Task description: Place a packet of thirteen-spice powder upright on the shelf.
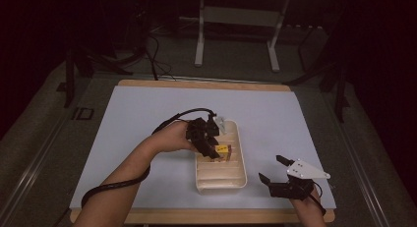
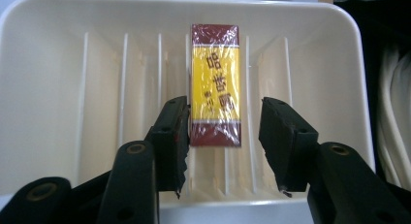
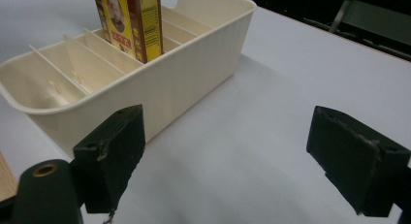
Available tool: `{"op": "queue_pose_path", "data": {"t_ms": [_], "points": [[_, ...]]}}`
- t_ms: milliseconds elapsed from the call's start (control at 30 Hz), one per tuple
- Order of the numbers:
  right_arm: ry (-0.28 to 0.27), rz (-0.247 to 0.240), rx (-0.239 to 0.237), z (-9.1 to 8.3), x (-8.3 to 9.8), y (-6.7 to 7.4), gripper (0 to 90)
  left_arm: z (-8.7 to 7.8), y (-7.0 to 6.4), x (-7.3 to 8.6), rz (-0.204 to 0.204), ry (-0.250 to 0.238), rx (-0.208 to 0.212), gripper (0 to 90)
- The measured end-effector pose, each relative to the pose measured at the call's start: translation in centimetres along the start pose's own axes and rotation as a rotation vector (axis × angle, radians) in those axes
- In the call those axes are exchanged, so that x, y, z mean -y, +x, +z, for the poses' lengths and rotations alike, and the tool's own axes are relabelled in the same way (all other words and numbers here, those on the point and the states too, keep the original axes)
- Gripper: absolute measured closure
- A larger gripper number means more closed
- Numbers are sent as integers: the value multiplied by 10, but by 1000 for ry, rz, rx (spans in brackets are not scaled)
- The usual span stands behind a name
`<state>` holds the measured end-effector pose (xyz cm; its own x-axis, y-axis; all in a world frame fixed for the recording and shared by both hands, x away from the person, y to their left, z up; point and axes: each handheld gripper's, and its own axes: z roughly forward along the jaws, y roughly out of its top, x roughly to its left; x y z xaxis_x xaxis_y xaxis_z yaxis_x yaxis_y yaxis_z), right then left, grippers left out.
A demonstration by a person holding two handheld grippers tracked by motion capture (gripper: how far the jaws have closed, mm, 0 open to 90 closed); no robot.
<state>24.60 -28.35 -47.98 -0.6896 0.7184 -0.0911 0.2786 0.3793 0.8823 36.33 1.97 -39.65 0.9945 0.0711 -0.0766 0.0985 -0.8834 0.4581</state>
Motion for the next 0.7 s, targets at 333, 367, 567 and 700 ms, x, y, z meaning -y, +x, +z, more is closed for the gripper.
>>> {"op": "queue_pose_path", "data": {"t_ms": [333,367,567,700], "points": [[3,1,1,0,0,0,139,-21,2,17,-106,-73,-36,373],[4,1,0,1,0,0,139,-21,2,20,-108,-69,-50,342],[4,1,2,0,0,1,139,-25,3,38,-168,-94,-63,46],[6,0,2,1,0,1,139,-35,1,50,-208,-151,-101,19]]}}
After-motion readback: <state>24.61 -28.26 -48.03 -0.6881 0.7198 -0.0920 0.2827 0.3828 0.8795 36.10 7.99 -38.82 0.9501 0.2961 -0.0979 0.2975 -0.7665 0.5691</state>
